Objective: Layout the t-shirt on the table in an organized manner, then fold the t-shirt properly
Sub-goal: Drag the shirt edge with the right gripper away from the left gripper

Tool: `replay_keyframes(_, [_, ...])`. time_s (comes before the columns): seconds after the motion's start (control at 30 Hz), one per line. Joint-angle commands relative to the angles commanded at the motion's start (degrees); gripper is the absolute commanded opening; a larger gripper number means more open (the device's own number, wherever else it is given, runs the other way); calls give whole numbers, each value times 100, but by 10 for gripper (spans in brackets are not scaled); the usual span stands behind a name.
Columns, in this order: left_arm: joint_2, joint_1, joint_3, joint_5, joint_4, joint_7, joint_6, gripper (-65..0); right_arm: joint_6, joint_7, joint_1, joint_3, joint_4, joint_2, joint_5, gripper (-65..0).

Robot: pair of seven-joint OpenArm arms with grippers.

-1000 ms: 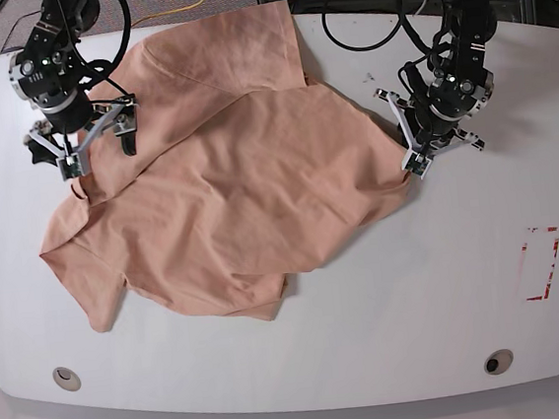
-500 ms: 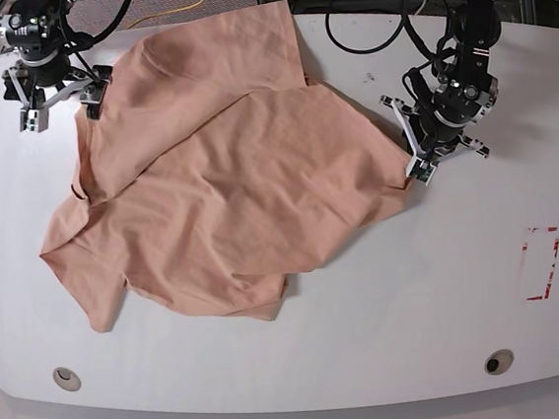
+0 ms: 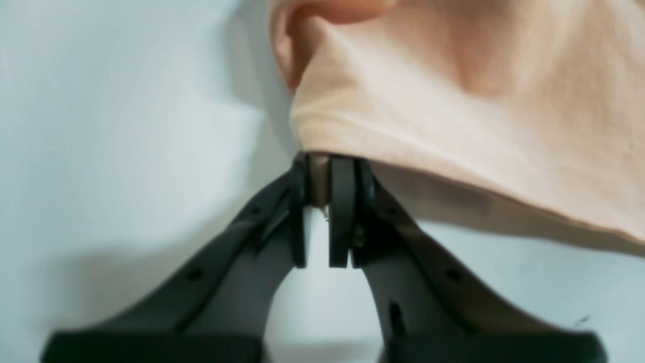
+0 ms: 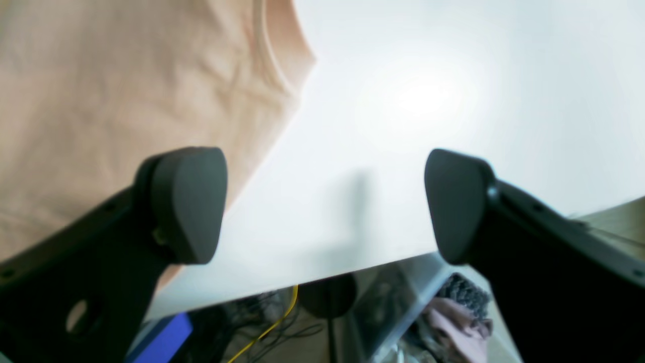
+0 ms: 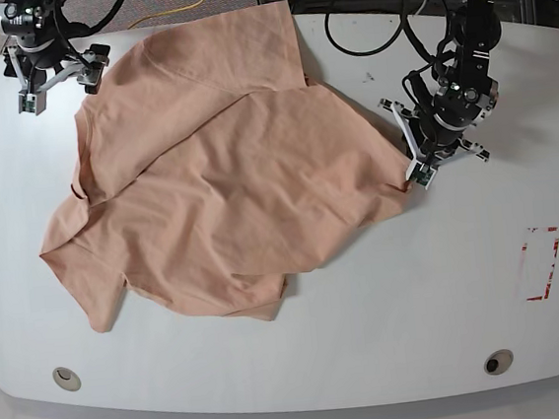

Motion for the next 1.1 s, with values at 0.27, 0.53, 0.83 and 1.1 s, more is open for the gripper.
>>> replay_keyframes(0.27, [0,0,0,0,0,0,0,-619,0,0,-123,-211,-492,0,255,-59])
replay_keyframes(0.53, [0,0,0,0,0,0,0,-619,0,0,-211,-475,-580,0,448,-59])
replay_keyframes(0.83, [0,9,-9,0,0,0,0,-619,0,0,-281,-853,-580,0,809,-59])
replay_keyframes(1.1, [0,9,-9,0,0,0,0,-619,0,0,-281,-1125,-589,0,818,-59])
